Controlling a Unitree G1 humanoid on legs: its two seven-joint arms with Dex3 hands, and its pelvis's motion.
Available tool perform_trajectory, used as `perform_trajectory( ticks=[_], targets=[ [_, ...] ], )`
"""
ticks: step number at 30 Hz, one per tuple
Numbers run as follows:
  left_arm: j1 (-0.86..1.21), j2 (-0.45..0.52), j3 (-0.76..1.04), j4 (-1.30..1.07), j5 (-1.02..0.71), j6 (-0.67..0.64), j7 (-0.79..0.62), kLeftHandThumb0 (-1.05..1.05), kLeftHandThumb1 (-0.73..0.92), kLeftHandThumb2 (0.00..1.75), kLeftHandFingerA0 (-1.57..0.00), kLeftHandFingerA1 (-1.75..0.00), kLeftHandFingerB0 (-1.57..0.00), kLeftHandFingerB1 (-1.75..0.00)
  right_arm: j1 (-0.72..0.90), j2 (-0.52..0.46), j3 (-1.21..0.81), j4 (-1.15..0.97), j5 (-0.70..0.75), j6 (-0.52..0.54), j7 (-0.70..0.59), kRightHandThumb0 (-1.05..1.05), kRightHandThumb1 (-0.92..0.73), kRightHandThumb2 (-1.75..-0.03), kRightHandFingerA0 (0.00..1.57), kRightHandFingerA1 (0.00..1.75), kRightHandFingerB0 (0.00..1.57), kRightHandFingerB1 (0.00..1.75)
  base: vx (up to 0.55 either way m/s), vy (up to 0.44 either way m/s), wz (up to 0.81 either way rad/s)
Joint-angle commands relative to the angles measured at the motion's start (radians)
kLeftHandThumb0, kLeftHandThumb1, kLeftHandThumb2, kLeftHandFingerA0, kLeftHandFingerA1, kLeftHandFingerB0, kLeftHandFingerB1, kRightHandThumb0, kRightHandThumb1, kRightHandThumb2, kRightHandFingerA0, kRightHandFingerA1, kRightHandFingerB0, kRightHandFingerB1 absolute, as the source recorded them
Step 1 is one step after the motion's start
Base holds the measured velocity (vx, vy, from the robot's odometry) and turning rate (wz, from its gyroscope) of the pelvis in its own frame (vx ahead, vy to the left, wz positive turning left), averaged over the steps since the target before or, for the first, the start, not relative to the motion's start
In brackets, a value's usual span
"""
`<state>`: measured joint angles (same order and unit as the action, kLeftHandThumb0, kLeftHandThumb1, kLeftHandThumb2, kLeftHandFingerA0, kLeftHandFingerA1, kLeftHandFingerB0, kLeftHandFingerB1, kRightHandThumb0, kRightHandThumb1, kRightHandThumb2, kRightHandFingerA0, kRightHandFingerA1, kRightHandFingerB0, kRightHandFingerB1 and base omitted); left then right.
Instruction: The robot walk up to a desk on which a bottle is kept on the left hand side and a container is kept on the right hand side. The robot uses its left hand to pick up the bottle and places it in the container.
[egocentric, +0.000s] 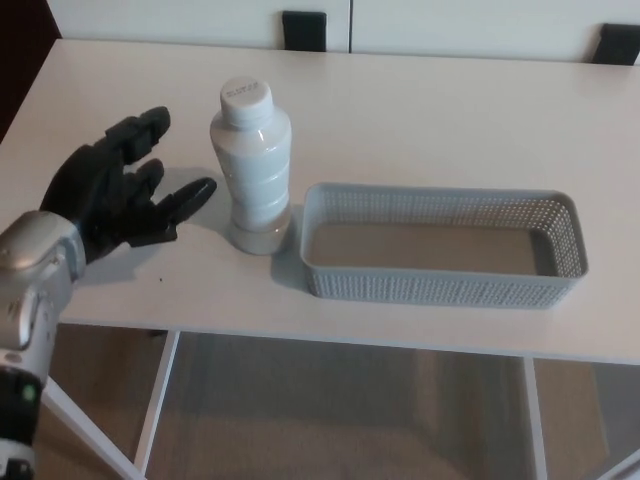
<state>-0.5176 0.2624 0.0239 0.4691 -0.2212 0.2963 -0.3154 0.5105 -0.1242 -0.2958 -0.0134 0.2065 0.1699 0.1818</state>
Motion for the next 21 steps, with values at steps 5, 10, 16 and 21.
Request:
perform_trajectory(
  ticks=[5,10,16,21],
  targets=[
    [-0.074,-0.017,-0.041,0.087,0.081,-0.073,0.0,-0.65,0.4,0.76,0.0,-0.09,0.0,-0.03,-0.016,-0.017,-0.011,-0.01,0.003,0.029,-0.008,-0.21,-0.7,-0.61,0.48,0.47,0.47,0.46,0.0,0.0,0.0],
    [-0.062,-0.053,-0.064,0.05,0.092,-0.058,0.004,-0.63,0.39,0.74,0.0,-0.1,0.0,-0.03,-0.013,-0.017,-0.009,-0.008,0.0,0.019,-0.007,-0.22,-0.69,-0.6,0.49,0.47,0.48,0.46,0.0,0.0,0.0],
    [-0.031,-0.088,-0.093,-0.007,0.096,-0.047,-0.01,-0.65,0.39,0.77,0.0,-0.08,0.0,-0.04,-0.012,-0.012,-0.018,-0.06,0.029,0.064,-0.008,-0.2,-0.69,-0.6,0.47,0.47,0.47,0.46,0.0,0.0,0.0],
    [-0.014,-0.097,-0.117,-0.039,0.108,-0.043,-0.023,-0.67,0.41,0.74,0.0,-0.06,0.0,-0.01,-0.021,-0.029,-0.027,-0.072,0.049,0.084,0.017,-0.18,-0.71,-0.6,0.43,0.46,0.44,0.46,0.0,0.0,0.0]
  ],
)
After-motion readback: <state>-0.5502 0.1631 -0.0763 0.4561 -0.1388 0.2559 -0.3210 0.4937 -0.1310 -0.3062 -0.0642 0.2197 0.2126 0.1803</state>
